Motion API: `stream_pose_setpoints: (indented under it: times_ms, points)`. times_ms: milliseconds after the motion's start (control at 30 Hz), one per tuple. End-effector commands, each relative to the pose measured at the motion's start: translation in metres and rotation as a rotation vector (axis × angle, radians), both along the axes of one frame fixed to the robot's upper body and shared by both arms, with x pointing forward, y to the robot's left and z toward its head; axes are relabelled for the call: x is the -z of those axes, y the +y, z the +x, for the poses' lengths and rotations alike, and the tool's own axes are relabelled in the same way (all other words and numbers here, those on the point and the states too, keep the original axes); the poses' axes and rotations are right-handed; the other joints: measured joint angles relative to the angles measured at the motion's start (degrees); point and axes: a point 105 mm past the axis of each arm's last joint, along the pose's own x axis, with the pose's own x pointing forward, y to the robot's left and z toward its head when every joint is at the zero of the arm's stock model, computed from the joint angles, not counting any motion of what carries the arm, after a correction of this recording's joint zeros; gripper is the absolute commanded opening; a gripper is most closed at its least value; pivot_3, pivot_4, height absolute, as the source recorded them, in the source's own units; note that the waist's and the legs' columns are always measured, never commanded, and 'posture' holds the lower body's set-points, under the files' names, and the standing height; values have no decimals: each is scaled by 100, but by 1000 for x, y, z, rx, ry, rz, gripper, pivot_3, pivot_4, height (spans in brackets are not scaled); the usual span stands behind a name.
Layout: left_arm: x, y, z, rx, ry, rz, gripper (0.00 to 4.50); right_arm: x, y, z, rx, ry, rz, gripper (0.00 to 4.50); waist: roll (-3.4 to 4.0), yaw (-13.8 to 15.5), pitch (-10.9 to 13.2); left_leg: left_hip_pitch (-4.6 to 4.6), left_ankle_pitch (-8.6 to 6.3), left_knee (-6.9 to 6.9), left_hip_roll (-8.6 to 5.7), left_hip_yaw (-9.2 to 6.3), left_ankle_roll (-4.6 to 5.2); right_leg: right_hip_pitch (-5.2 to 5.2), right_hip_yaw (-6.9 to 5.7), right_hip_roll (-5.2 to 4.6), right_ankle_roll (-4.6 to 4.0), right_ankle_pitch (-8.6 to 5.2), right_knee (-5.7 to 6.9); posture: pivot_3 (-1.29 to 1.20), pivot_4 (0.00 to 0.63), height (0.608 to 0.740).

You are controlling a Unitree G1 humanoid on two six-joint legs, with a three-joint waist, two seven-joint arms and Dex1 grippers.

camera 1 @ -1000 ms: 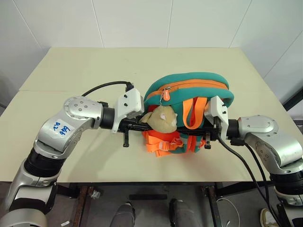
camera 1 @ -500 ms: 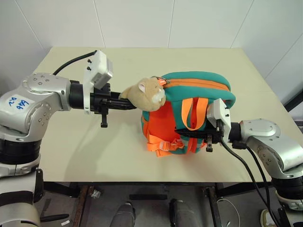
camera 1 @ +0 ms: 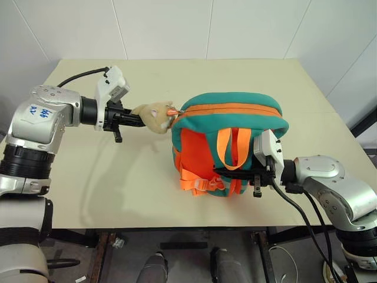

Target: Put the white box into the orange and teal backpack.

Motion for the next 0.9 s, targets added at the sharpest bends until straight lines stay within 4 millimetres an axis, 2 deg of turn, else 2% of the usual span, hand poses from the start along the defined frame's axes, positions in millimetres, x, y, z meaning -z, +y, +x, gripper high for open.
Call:
stream_pose_setpoints:
  times_ms: [33,133,300,533,667,767,900]
  points:
    - [11,26,12,-65,-5,163,1,0,3,-5,-16,3,5,0,0,3,0,0,0,-2,0,0,0,-1,0,0,1,1,2,0,150,740]
    - [23,32,16,-54,12,235,1,0,3,-5,-15,2,4,0,0,0,0,0,0,-8,0,0,0,-3,-1,0,4,1,1,0,150,740]
    - [62,30,18,12,65,365,1,0,2,-6,-11,-1,1,0,0,9,0,-3,0,-10,1,0,0,-5,-1,0,19,6,1,0,150,740]
    - [104,14,36,56,-25,474,1,0,0,-5,-7,-3,-6,0,-1,18,0,1,0,-7,1,0,0,-2,-1,-1,52,24,4,0,150,740]
    - [125,-5,39,98,-34,439,1,-1,-2,-3,-3,-7,-15,0,0,22,-2,0,0,-4,0,0,0,1,-1,-1,72,35,1,0,150,740]
    - [134,-13,45,81,-66,417,1,-2,-5,-1,6,-16,-25,0,4,61,-5,7,0,1,0,0,0,9,-2,-1,74,36,2,0,150,740]
    - [134,-16,52,27,-94,373,1,-3,-11,0,21,-22,-42,0,6,163,-6,6,1,29,-1,-1,3,23,-4,-1,64,46,-8,0,150,740]
